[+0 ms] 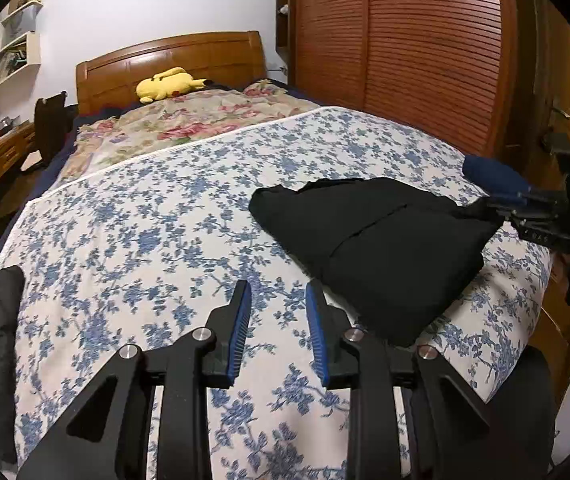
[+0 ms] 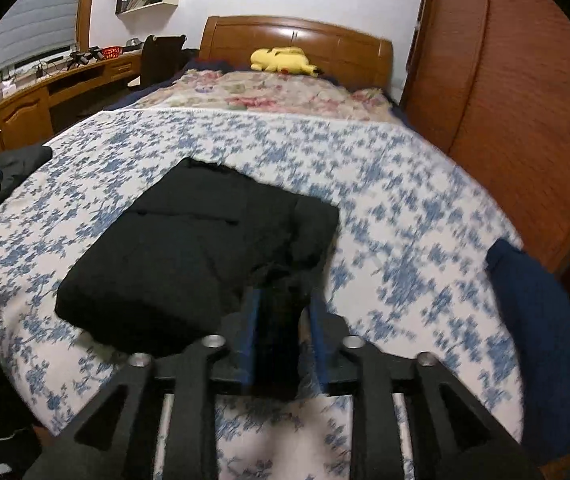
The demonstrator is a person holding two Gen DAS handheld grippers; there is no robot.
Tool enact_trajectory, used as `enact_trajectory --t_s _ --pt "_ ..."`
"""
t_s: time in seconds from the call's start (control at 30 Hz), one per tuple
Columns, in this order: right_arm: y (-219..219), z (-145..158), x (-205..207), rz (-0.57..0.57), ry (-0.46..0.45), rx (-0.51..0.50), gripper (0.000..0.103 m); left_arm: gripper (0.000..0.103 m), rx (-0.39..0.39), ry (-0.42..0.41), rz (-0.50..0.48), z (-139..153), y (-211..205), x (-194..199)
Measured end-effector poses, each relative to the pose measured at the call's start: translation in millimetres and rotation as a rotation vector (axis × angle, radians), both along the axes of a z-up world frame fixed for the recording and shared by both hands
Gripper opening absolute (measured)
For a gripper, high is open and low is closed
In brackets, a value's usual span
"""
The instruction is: Fold large clothes
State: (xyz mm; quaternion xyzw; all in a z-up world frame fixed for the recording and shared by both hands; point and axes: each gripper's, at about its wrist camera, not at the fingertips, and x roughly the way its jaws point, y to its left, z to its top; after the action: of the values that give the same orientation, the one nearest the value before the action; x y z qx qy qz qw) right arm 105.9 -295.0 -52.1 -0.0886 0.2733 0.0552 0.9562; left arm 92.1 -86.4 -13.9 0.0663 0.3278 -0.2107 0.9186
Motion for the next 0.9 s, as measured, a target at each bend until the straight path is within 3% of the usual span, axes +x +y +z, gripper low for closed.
enact_trajectory --t_s 0.2,0.33,0.43,0.57,0.9 --pt "5.6 -6.7 11.7 0.048 -0.005 0.032 0.043 0.029 0.012 0.015 -0.033 -10.8 -18.5 17.8" --pt "15.9 -25.6 29.2 0.144 0.062 0.067 0.043 0.029 0.014 0.026 -0.055 -16.8 -32.9 32.5" --pt "15.1 -46.0 42.1 0.15 0.119 0.056 0.043 0.029 0.018 0.033 -0.073 -20.4 -44.1 43.1" --pt "6.8 -96.6 61.5 0.126 0.262 0.028 0.042 0.029 0.025 0.042 -0.091 -24.0 -57.8 60.8" --pt "-11.4 -83.2 42.3 0.104 0.193 0.061 0.043 0.029 0.045 0.08 -0.127 -45.1 -91.9 116.5"
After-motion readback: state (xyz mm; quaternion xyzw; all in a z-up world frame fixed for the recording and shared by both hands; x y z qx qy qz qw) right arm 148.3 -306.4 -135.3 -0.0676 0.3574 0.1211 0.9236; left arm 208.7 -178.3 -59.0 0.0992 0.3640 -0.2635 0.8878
